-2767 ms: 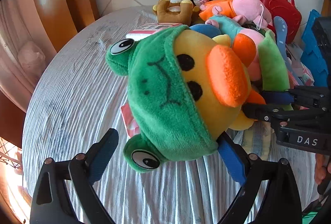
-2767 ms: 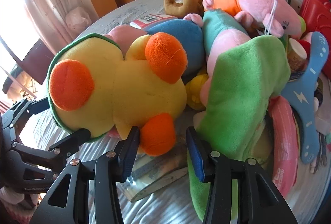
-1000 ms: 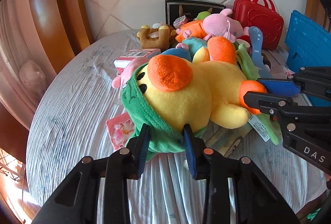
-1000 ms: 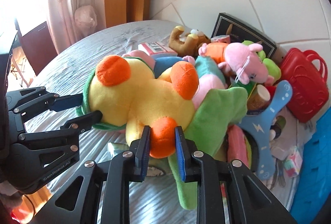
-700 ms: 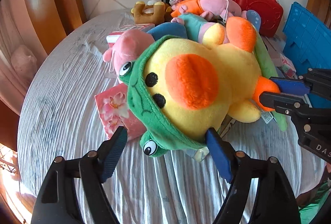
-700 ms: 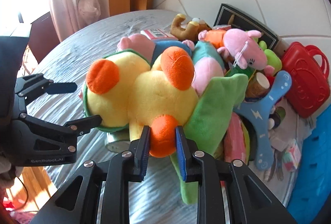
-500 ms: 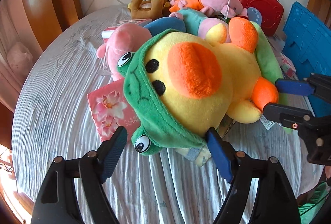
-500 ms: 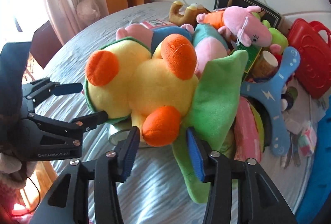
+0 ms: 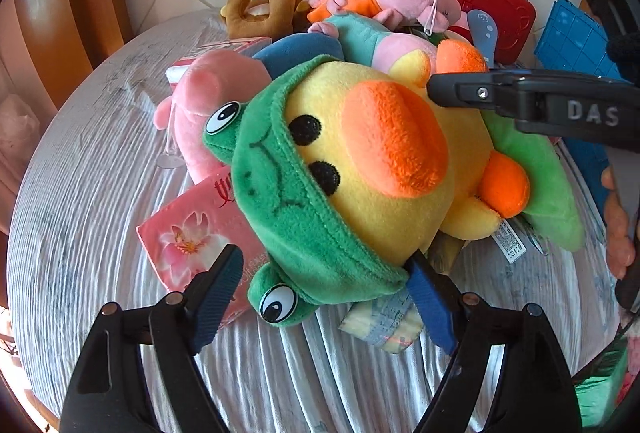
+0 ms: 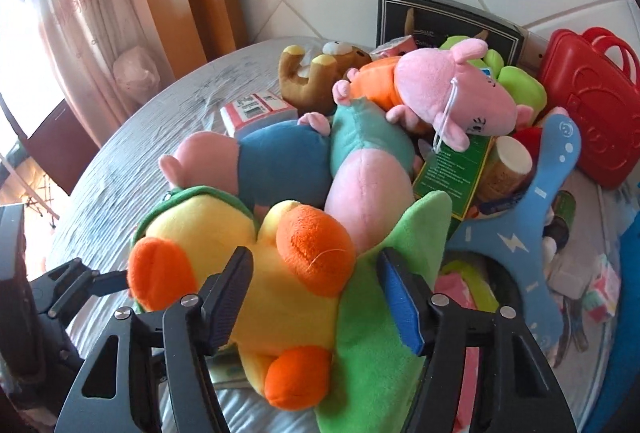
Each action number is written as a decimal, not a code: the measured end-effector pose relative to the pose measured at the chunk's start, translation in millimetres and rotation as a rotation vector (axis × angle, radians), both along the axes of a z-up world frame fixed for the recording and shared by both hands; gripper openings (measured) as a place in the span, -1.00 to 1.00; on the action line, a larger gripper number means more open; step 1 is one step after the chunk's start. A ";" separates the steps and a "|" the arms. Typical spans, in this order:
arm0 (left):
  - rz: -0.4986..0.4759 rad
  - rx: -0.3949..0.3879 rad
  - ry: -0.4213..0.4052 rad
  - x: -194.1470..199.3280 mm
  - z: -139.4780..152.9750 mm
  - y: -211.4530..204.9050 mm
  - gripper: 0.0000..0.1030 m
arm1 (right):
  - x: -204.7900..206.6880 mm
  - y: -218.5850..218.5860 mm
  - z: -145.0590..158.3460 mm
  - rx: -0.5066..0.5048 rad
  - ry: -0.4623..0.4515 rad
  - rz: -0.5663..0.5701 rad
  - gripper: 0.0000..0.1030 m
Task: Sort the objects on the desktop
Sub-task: 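Grasp the duck plush's orange foot with the right gripper, then lift the duck plush and carry it into the blue crate with the right gripper, then open the right gripper to release the duck plush in the crate, then withdraw both grippers from the crate and move toward the pile, then grasp the clear packing tape roll with the left gripper while the right grasps the small white box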
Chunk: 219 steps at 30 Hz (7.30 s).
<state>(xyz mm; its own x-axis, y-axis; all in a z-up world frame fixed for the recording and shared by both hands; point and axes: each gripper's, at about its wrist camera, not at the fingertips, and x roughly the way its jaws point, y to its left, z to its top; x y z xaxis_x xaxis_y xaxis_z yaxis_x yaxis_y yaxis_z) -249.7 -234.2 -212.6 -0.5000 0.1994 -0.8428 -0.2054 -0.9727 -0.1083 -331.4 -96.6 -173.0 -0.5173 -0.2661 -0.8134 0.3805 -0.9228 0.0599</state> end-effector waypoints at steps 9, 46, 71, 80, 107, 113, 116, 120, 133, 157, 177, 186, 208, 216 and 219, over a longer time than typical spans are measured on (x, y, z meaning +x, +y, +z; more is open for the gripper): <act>0.033 -0.041 0.106 7.3 21.5 14.5 0.07 | 20.2 3.3 21.0 -0.019 0.128 0.025 -0.47; -0.547 0.074 0.633 142.7 260.4 519.9 -0.22 | 295.8 483.5 265.7 0.199 0.645 -0.788 -0.49; -0.686 0.059 0.627 190.9 253.4 533.8 0.39 | 347.7 517.0 224.2 0.201 0.498 -0.912 0.99; -0.632 0.095 0.622 199.3 256.1 492.3 0.39 | 359.0 485.9 223.3 0.250 0.486 -0.909 0.99; -0.012 0.051 0.558 134.7 219.7 229.5 0.57 | 254.5 287.0 215.8 0.197 0.511 -0.461 1.00; 0.121 0.017 0.496 125.5 194.6 165.9 0.57 | 221.6 244.4 192.2 0.181 0.454 -0.358 1.00; 0.177 0.001 0.458 122.0 181.4 140.6 0.57 | 208.3 226.0 180.1 0.176 0.420 -0.316 1.00; 0.225 -0.009 0.412 115.8 166.3 116.6 0.57 | 192.0 204.8 164.8 0.172 0.381 -0.270 1.00; 0.309 -0.084 0.161 87.7 61.6 43.6 0.57 | 138.3 176.8 73.6 0.160 0.149 -0.225 1.00; 0.369 -0.078 0.029 58.8 -14.7 -17.9 -0.68 | 118.0 69.3 13.9 0.052 0.013 -0.022 1.00; 0.642 -0.244 -0.022 83.7 -8.2 -161.9 -0.68 | 117.1 -70.8 -29.3 0.020 -0.087 0.200 0.99; 0.559 -0.076 -0.026 97.0 -26.1 -162.7 -0.68 | 113.0 -135.7 -54.9 -0.061 -0.152 0.262 0.61; 0.454 -0.080 -0.084 97.0 -47.8 -119.4 0.18 | 105.3 -135.9 -81.0 0.030 -0.167 0.242 0.26; 0.469 -0.071 -0.041 93.3 -51.7 -141.6 -0.07 | 117.9 -159.3 -76.1 -0.026 -0.175 0.307 0.26; 0.475 -0.057 -0.035 96.5 -52.7 -144.9 -0.09 | 115.2 -170.0 -79.4 -0.004 -0.165 0.302 0.25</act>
<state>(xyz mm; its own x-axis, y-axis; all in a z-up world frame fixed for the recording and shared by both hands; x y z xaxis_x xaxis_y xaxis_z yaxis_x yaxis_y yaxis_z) -153.2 -379.1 -265.4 -0.4954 -0.0912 -0.8639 0.2666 -0.9625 -0.0512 -216.2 -266.6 -252.4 -0.2765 -0.3909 -0.8779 0.6213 -0.7697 0.1470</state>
